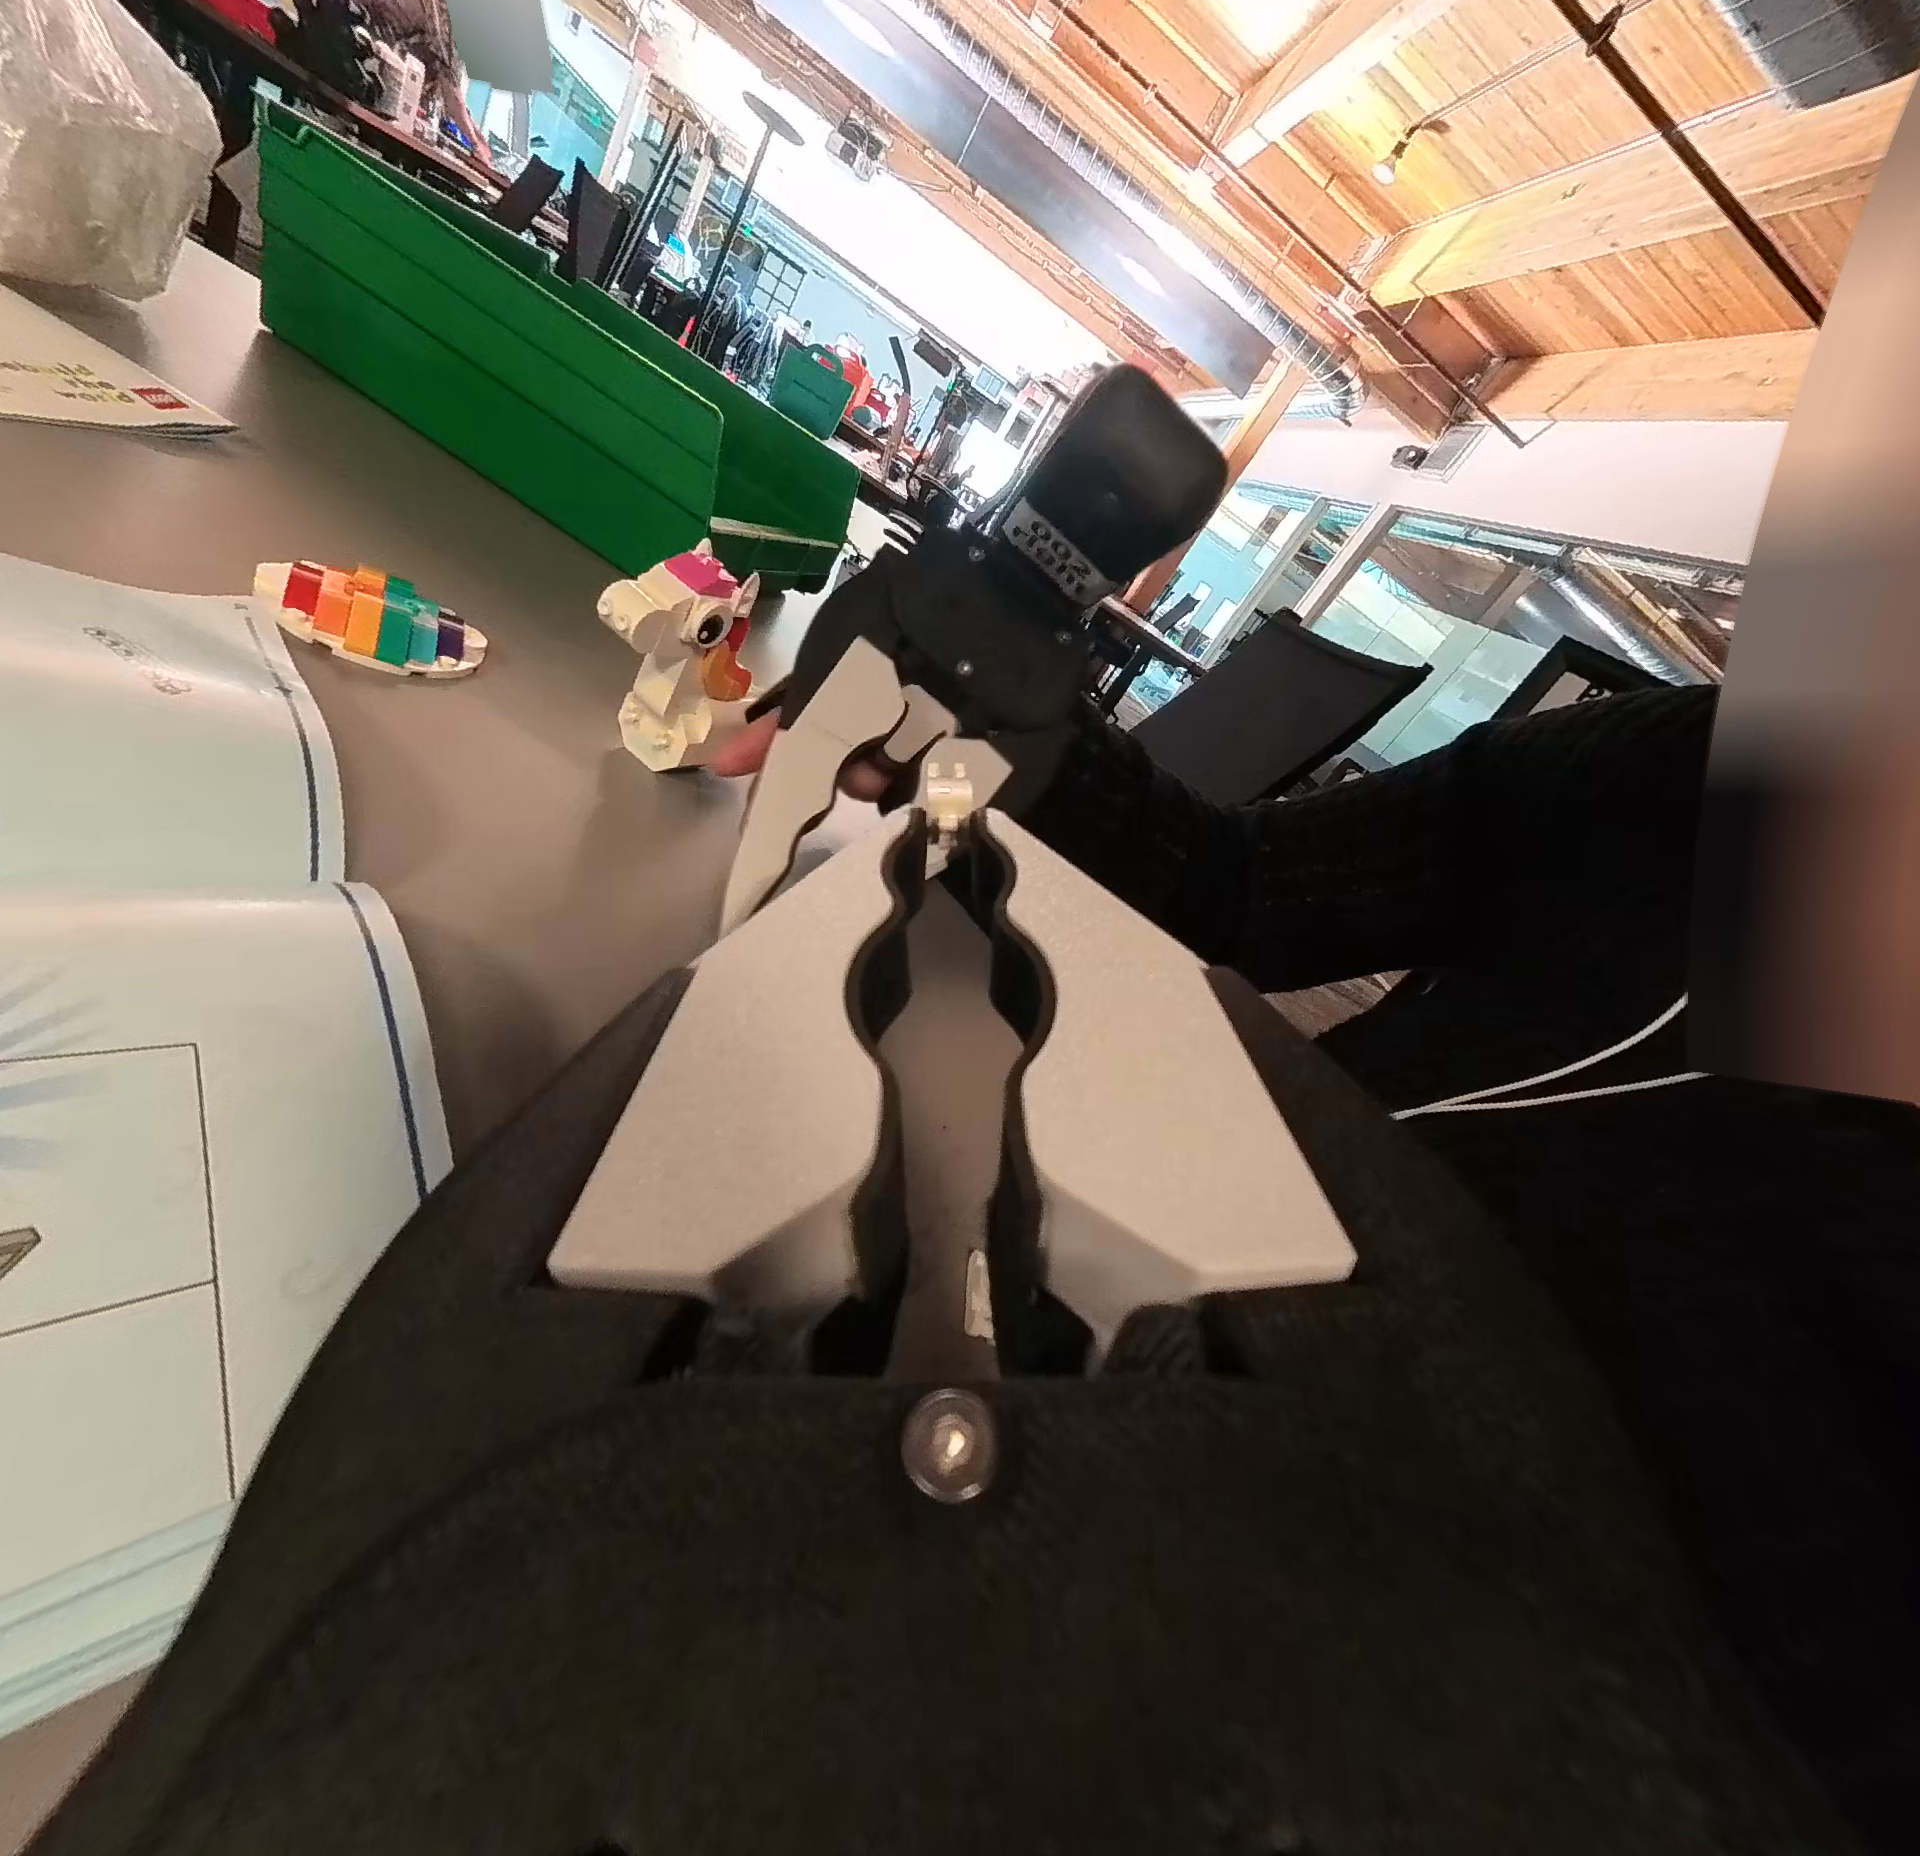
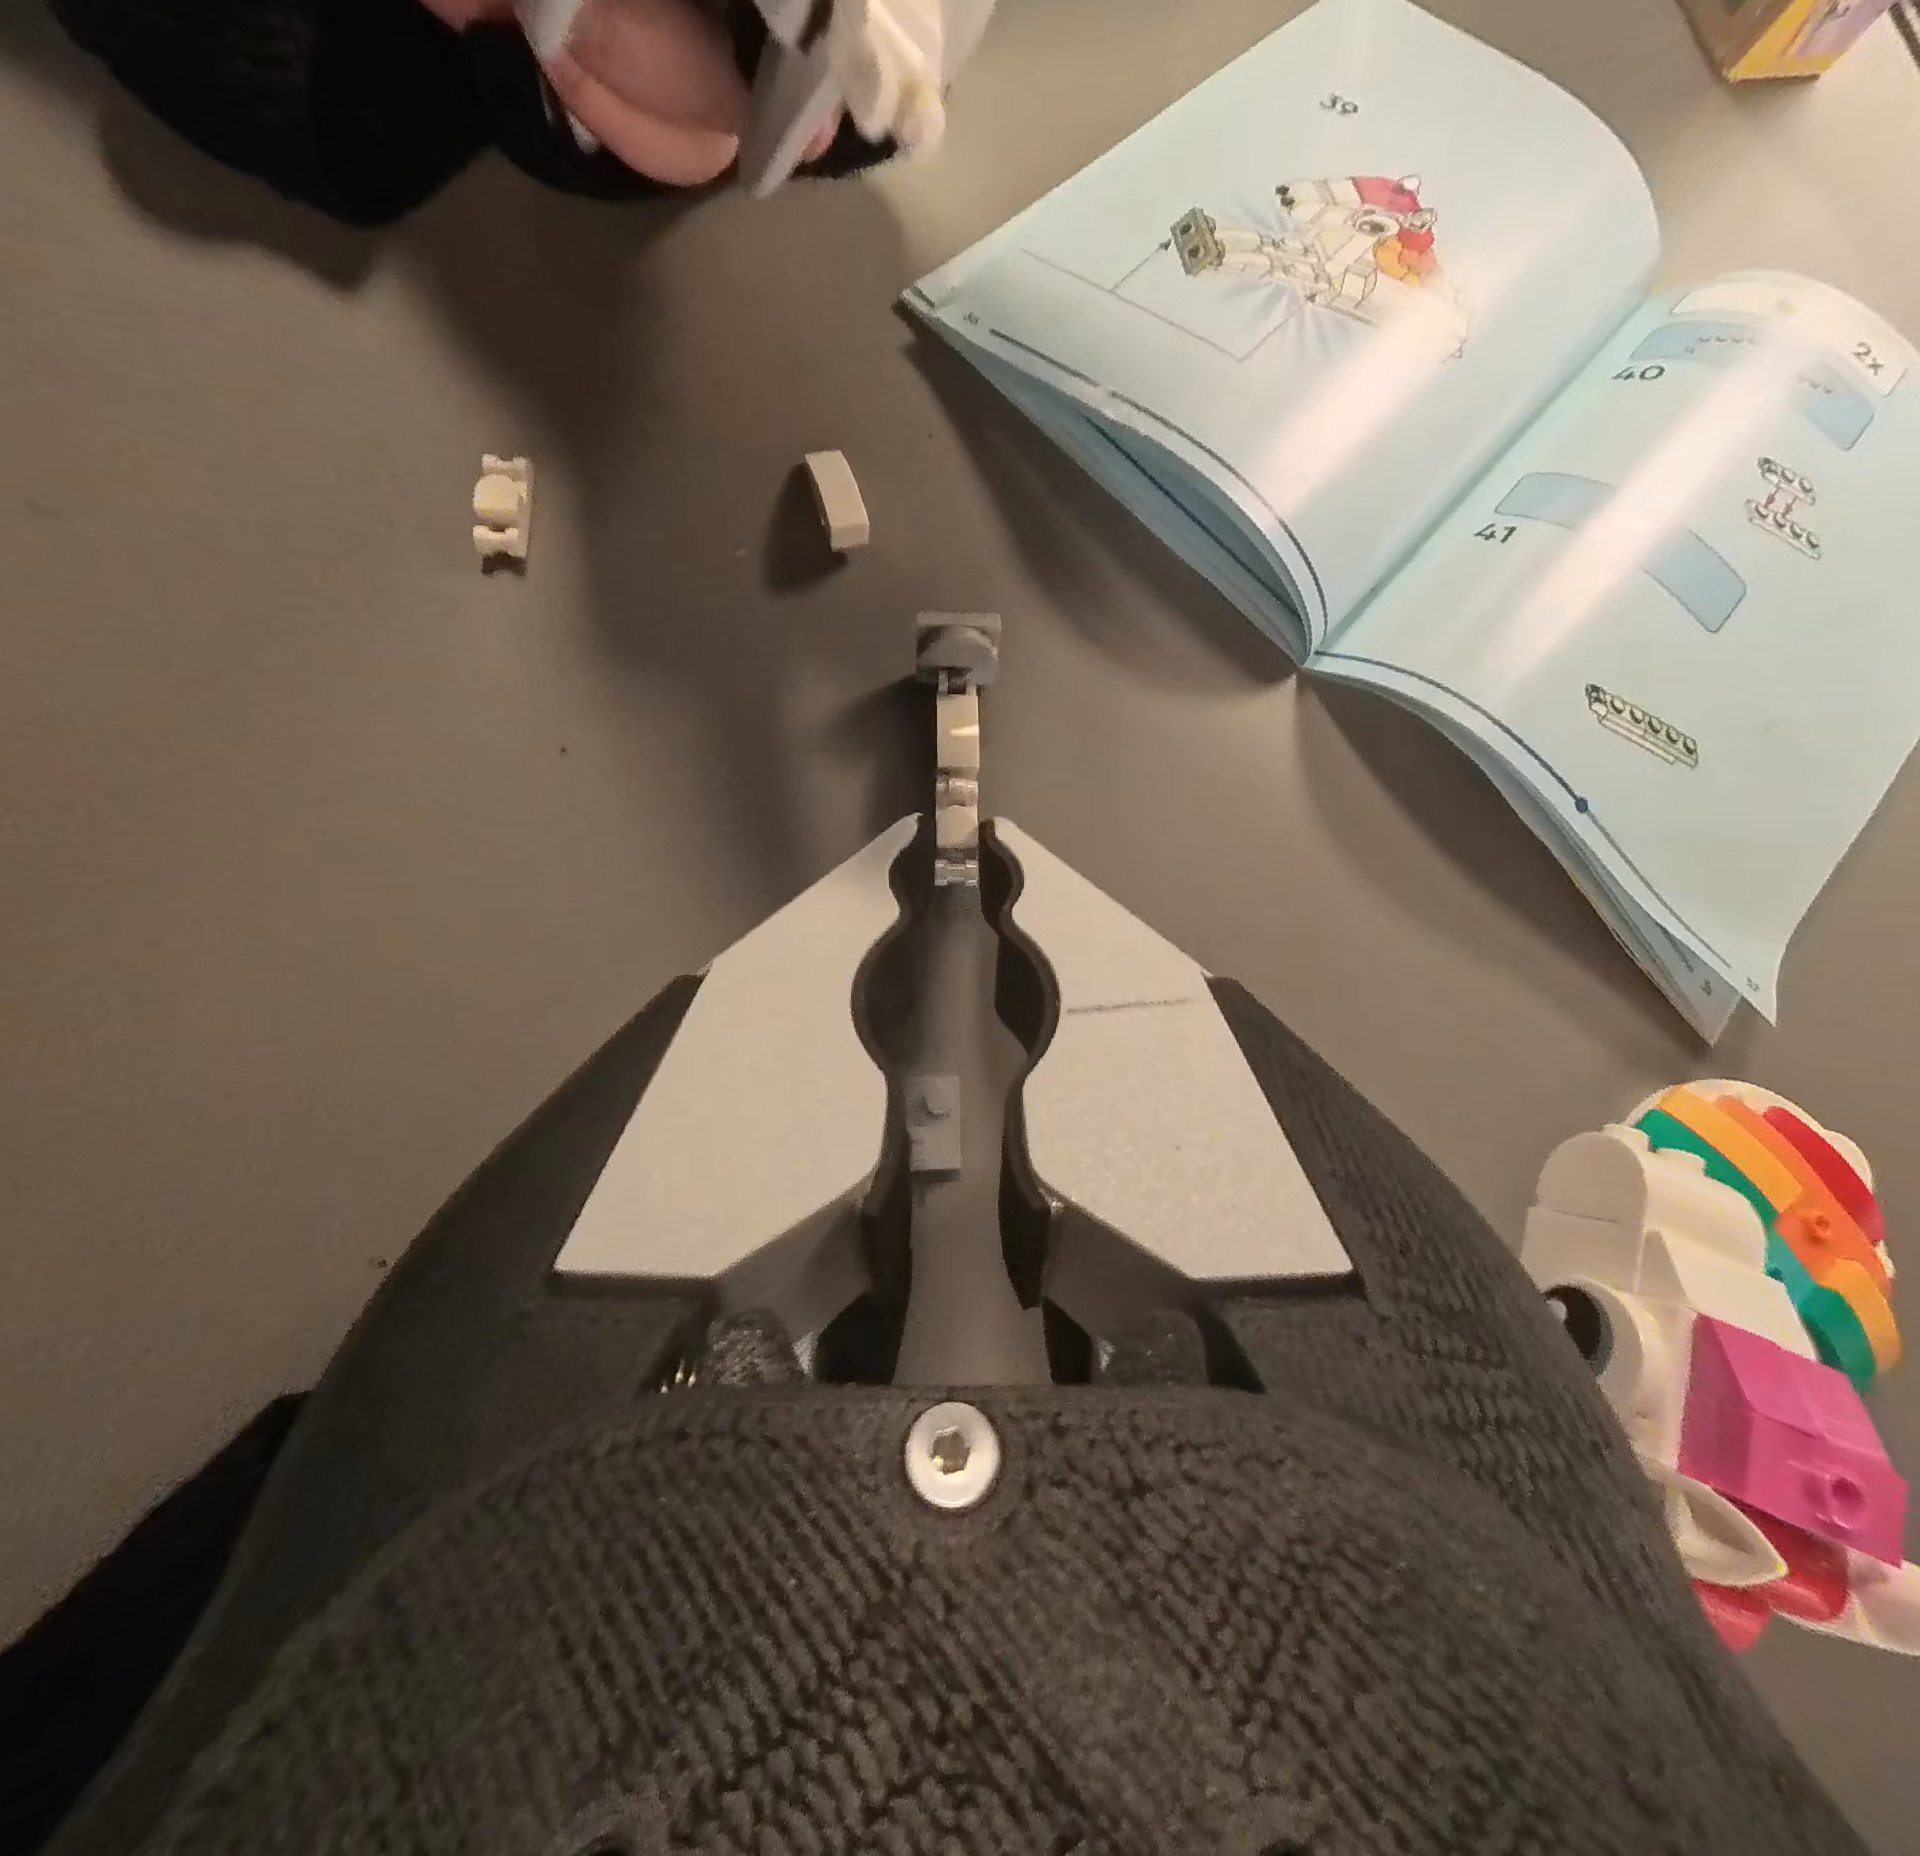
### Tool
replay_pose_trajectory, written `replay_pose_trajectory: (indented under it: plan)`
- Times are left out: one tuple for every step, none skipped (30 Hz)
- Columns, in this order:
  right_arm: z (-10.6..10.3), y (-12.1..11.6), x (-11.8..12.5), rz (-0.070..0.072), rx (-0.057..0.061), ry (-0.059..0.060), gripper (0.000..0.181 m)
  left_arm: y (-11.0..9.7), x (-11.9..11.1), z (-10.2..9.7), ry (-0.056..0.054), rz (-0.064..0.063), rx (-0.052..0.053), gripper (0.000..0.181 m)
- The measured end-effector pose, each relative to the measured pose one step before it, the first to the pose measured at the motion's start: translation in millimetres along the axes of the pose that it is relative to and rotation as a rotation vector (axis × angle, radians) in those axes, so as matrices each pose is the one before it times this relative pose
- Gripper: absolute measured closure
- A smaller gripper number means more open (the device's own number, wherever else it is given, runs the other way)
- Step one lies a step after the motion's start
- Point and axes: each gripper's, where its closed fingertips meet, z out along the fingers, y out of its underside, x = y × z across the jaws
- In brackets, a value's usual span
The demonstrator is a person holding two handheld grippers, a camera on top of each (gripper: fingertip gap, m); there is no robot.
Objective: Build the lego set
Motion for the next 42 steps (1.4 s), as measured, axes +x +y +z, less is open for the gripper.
replay_pose_trajectory:
  plan:
    - [-0.88, -3.66, -0.82, 0.0066, 0.0197, -0.0046, 0.175, 0.04, -0.04, -0.02, -0.0002, 0.0002, -0.0003, 0.174]
    - [-1.17, -3.72, -0.25, 0.0086, 0.0212, -0.003, 0.175, 0.12, 0.0, 0.07, -0.0003, 0.0004, -0.0004, 0.174]
    - [-1.45, -3.52, 0.31, 0.0087, 0.0202, -0.0014, 0.175, -0.08, -0.03, 0.0, -0.0003, 0.0005, 0.0, 0.174]
    - [-1.49, -3.44, 0.49, 0.0064, 0.0202, 0.0002, 0.175, 0.02, 0.0, 0.09, 0.0, 0.0, -0.0001, 0.174]
    - [-1.47, -3.17, 0.63, 0.0091, 0.0198, 0.0004, 0.175, 0.11, 0.02, -0.02, 0.0002, -0.0006, -0.0001, 0.174]
    - [-1.22, -3.15, 0.62, 0.0152, 0.0191, -0.0013, 0.175, -0.17, -0.13, 0.03, -0.0001, -0.0007, 0.0005, 0.174]
    - [-1.16, -2.87, 0.68, 0.0196, 0.0184, -0.0037, 0.175, -0.08, -0.07, -0.06, 0.0001, -0.0007, 0.0008, 0.174]
    - [-0.89, -2.57, 0.25, 0.022, 0.0174, -0.0065, 0.175, -0.03, -0.07, -0.08, 0.0001, -0.0007, 0.0004, 0.174]
    - [-0.77, -2.2, 0.15, 0.0251, 0.0155, -0.0089, 0.175, -0.04, 0.02, 0.02, 0.0, -0.0003, 0.0003, 0.174]
    - [-0.76, -1.84, -0.04, 0.0269, 0.0141, -0.0113, 0.175, -0.02, 0.02, -0.07, -0.0004, 0.0002, 0.0004, 0.174]
    - [-0.69, -1.82, -0.79, 0.0275, 0.0143, -0.0164, 0.175, 0.01, -0.04, 0.0, -0.0001, 0.0003, 0.0, 0.174]
    - [-0.73, -1.59, -0.26, 0.0288, 0.0119, -0.0129, 0.175, 0.0, 0.07, 0.09, -0.0003, 0.0002, -0.0002, 0.174]
    - [-0.72, -1.04, 1.04, 0.0247, 0.0077, -0.0037, 0.175, 0.01, -0.06, -0.01, -0.0002, 0.0005, -0.0001, 0.174]
    - [-0.69, -0.32, 1.6, 0.0165, 0.0027, 0.0032, 0.175, 0.0, 0.07, -0.01, -0.0003, 0.0005, -0.0002, 0.174]
    - [-0.46, 0.32, 1.38, 0.0123, -0.0012, 0.0035, 0.175, 0.14, 0.06, 0.06, 0.0001, 0.0004, -0.0006, 0.174]
    - [-0.18, -0.05, -0.37, 0.0138, 0.0007, -0.0072, 0.175, 0.08, 0.07, 0.13, 0.0004, 0.0005, -0.0011, 0.174]
    - [-0.13, -1.13, -1.97, 0.0217, 0.0078, -0.0166, 0.175, 0.08, 0.01, 0.06, -0.0007, 0.0003, -0.0008, 0.174]
    - [-0.04, -1.89, -2.17, 0.0265, 0.0119, -0.0193, 0.175, 0.0, -0.01, 0.0, 0.0001, 0.0002, 0.0, 0.174]
    - [-0.14, -2.04, -2.68, 0.0247, 0.0124, -0.0215, 0.175, -0.09, -0.01, 0.04, -0.0002, -0.0002, 0.0006, 0.174]
    - [-0.19, -1.8, -2.03, 0.0235, 0.0121, -0.017, 0.175, -0.09, -0.04, -0.15, 0.0002, -0.0007, 0.0008, 0.174]
    - [-0.37, -1.71, -1.18, 0.0265, 0.0109, -0.0138, 0.175, -0.12, -0.13, -0.06, 0.0001, -0.0009, 0.0007, 0.174]
    - [-0.52, -1.4, -1.62, 0.0281, 0.0099, -0.0183, 0.175, -0.09, -0.08, -0.05, 0.0, -0.0007, 0.0008, 0.174]
    - [-0.63, -1.55, -1.87, 0.0271, 0.0112, -0.0216, 0.175, -0.06, -0.07, -0.06, 0.0001, -0.0007, 0.0006, 0.174]
    - [-0.64, -1.54, -1.03, 0.0268, 0.0117, -0.0168, 0.175, -0.02, -0.05, 0.02, 0.0002, -0.0008, 0.0004, 0.174]
    - [-0.84, -1.75, -0.89, 0.024, 0.013, -0.0158, 0.175, -0.04, -0.04, -0.07, 0.0003, -0.0007, 0.0005, 0.174]
    - [-0.75, -1.4, -0.83, 0.0222, 0.0105, -0.0146, 0.175, -0.12, -0.13, -0.06, 0.0001, -0.001, 0.0007, 0.174]
    - [-0.71, -1.11, 0.03, 0.0171, 0.008, -0.0076, 0.175, -0.08, 0.0, -0.05, 0.0004, -0.001, 0.0008, 0.174]
    - [-0.53, -0.62, 0.43, 0.0076, 0.0045, -0.0014, 0.175, -0.16, -0.05, -0.15, 0.0006, -0.0011, 0.0009, 0.174]
    - [-0.28, 0.04, 0.54, 0.0027, -0.0007, 0.0013, 0.175, -0.18, -0.05, -0.03, 0.0006, -0.0012, 0.0011, 0.174]
    - [-0.07, 0.14, 0.1, 0.001, -0.001, 0.0013, 0.175, -0.15, -0.02, -0.13, 0.0002, -0.001, 0.0012, 0.174]
    - [0.21, -0.06, -0.4, 0.0007, 0.0003, -0.0016, 0.175, -0.03, 0.03, -0.08, 0.0008, -0.0006, 0.0004, 0.174]
    - [0.33, 0.02, -0.39, 0.0016, -0.0006, -0.0008, 0.175, 0.0, 0.05, -0.03, 0.0007, -0.0005, -0.0004, 0.174]
    - [0.44, 0.45, 0.06, -0.0002, -0.0027, 0.0018, 0.175, 0.01, -0.06, 0.0, -0.0005, 0.0, 0.0, 0.174]
    - [0.4, 0.47, 0.03, -0.0031, -0.0027, 0.0017, 0.175, -0.01, -0.04, 0.01, -0.0001, 0.0005, 0.0001, 0.174]
    - [0.36, 0.57, 0.01, 0.0003, -0.0031, 0.0006, 0.175, 0.11, 0.06, 0.08, 0.0, 0.0003, -0.0003, 0.175]
    - [0.28, 0.44, -0.06, 0.0022, -0.0021, -0.0014, 0.175, 0.03, -0.02, -0.01, -0.0002, 0.0, -0.0002, 0.174]
    - [0.2, 0.02, -0.21, 0.0007, 0.0005, -0.0023, 0.175, -0.03, 0.02, -0.09, 0.0001, -0.0001, 0.0001, 0.175]
    - [0.07, 0.24, 0.02, 0.002, -0.0006, -0.0011, 0.175, -0.04, -0.08, -0.01, 0.0, -0.0001, -0.0001, 0.175]
    - [-0.06, 0.2, 0.56, 0.0025, -0.0004, 0.0006, 0.175, 0.05, 0.01, 0.08, 0.0, -0.0002, -0.0003, 0.174]
    - [-0.11, -0.11, 0.47, 0.0015, 0.0013, 0.0006, 0.175, -0.02, 0.05, -0.09, 0.0003, -0.0001, 0.0001, 0.174]
    - [-0.21, 0.13, 0.56, 0.0006, -0.0001, 0.0014, 0.175, -0.02, -0.01, 0.01, 0.0, 0.0, 0.0002, 0.174]
    - [-0.03, 0.36, 0.97, -0.0019, -0.0022, 0.0058, 0.175, 0.09, 0.09, -0.02, 0.0001, 0.0, -0.0003, 0.174]
